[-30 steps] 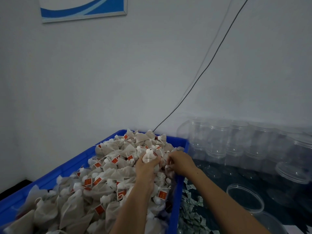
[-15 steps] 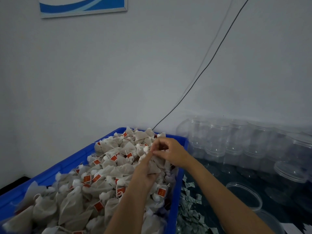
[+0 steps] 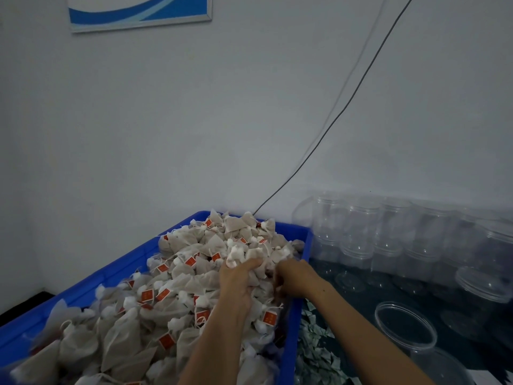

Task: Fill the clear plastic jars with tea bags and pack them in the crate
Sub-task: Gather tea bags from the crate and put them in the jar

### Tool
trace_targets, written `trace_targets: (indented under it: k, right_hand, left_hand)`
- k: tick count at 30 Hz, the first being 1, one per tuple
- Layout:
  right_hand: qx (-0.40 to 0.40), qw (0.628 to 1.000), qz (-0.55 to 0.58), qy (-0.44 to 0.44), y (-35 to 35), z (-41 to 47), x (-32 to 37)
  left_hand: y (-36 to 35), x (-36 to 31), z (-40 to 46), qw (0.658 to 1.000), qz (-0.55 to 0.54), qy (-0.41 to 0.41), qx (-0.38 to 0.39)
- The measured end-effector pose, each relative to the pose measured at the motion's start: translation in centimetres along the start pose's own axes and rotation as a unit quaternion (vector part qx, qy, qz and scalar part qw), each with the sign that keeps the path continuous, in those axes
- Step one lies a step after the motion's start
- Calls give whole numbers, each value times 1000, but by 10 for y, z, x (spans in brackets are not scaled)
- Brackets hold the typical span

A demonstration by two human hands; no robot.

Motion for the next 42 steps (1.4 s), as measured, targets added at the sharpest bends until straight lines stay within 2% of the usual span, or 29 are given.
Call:
trace_targets:
  k: [4,6,8,11,14,16,18,20,21,22,24,28,30,32,35,39,40,42]
  right_hand:
    - [-129,988,87,-11,32,-2,-6]
    - [-201,967,156,-7,54,-5,-12]
    - [-247,931,267,19,76,-8,-16]
    - [-235,874,416,86,95,-10,-7]
    - [-171,862,461,126,89,-4,14]
    - [-161,852,480,132,81,2,16]
    - [-168,810,548,120,72,8,9]
    - [-200,773,598,68,58,16,-5]
    - [-220,775,591,35,52,21,-12]
    - [-232,793,564,10,45,26,-15]
    - [-217,845,488,11,35,34,-8]
    - [-116,908,385,116,21,45,27]
    - [-61,935,335,102,4,57,32]
    - [-43,943,325,49,-9,67,25]
    - [-76,943,324,15,-7,76,21]
    - [-63,979,192,-6,-6,86,18]
    - [-59,979,193,-10,-7,86,16]
    - [-109,966,234,-19,-1,79,9]
  left_hand:
    - [-1,-10,-1,998,37,-50,1]
    - [-5,-13,-2,995,63,-71,11]
    - [-9,-19,-4,988,112,-105,21]
    - [-28,-22,-10,969,180,-149,79]
    - [-46,-21,-18,948,231,-176,132]
    - [-43,-22,-17,943,252,-185,117]
    - [-27,-23,-11,950,246,-179,65]
    - [-12,-20,-4,956,247,-159,8]
    - [-6,-19,-2,958,244,-152,-12]
    - [-2,-19,0,960,235,-149,-29]
    - [2,-19,0,964,216,-147,-54]
    - [9,-14,4,969,199,-122,-79]
    - [13,-12,5,973,184,-110,-89]
    - [14,-12,7,973,179,-105,-96]
    - [14,-13,6,974,176,-105,-100]
    - [12,-14,4,975,174,-109,-90]
    - [11,-13,3,976,171,-108,-87]
    - [10,-13,2,976,170,-106,-83]
Point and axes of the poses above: each hand's wrist, its own z-axis towards the middle knuckle, its own y-axis out of the back of the hand, x = y × z, the point moved 10 cm from there along z, towards the middle knuckle, and after that the axes turned 1 degree about z, right-handed, at the moved point
